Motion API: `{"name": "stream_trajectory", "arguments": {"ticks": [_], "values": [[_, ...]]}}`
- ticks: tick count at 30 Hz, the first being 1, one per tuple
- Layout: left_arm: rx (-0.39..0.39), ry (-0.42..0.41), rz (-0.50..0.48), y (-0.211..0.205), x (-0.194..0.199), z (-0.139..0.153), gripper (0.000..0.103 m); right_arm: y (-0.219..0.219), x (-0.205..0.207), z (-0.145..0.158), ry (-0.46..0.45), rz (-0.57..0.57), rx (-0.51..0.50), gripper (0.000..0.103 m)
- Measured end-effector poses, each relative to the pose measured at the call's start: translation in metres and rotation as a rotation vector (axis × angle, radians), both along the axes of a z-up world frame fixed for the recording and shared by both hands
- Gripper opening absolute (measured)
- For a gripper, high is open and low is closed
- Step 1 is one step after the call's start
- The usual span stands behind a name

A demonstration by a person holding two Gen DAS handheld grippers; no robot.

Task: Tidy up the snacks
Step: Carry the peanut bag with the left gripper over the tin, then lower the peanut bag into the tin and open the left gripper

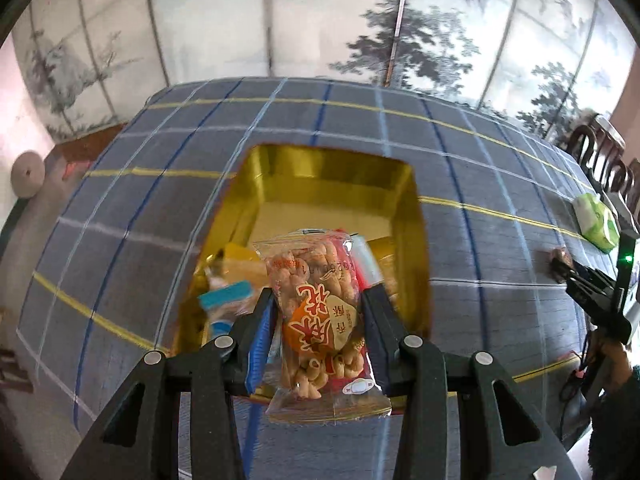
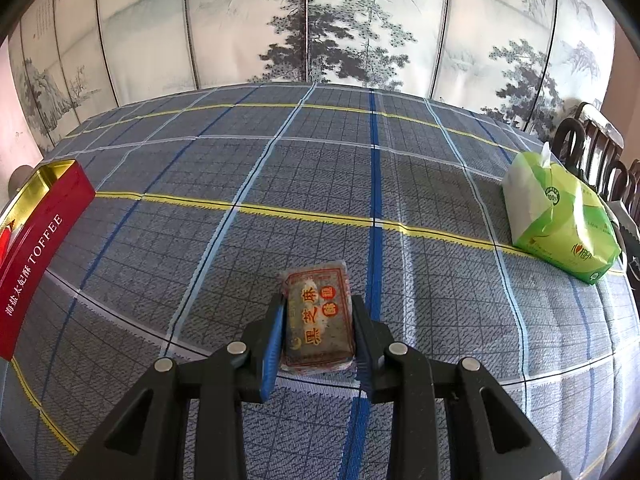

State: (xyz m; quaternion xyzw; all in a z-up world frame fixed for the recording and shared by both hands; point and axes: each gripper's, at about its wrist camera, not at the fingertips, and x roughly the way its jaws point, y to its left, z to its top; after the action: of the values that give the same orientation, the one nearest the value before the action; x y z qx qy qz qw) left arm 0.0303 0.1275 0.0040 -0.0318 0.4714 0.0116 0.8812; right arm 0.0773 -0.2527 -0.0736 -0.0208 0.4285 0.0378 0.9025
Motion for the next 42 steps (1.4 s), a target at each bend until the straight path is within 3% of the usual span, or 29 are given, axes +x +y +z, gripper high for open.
{"name": "stream_trajectory", "arguments": {"ticks": [8, 21, 37, 42], "values": [[0.03, 0.019, 0.009, 0.02, 0.0, -0.018, 0.038, -0.001, 0.0, 0.001, 0.0, 0.0, -0.003, 0.032], [0.122, 0.021, -0.017, 0.013, 0.002, -0.031, 0.038, -0.002, -0.002, 0.003, -0.002, -0.002, -0.021, 0.032], [0.129, 0.031, -0.021, 0.009, 0.003, -0.032, 0.04, 0.0, -0.002, 0.004, 0.007, -0.029, -0.028, 0.031], [0.14, 0.02, -0.015, 0.007, 0.002, -0.03, 0.051, 0.0, 0.0, 0.004, 0.017, -0.043, -0.039, 0.031]]}}
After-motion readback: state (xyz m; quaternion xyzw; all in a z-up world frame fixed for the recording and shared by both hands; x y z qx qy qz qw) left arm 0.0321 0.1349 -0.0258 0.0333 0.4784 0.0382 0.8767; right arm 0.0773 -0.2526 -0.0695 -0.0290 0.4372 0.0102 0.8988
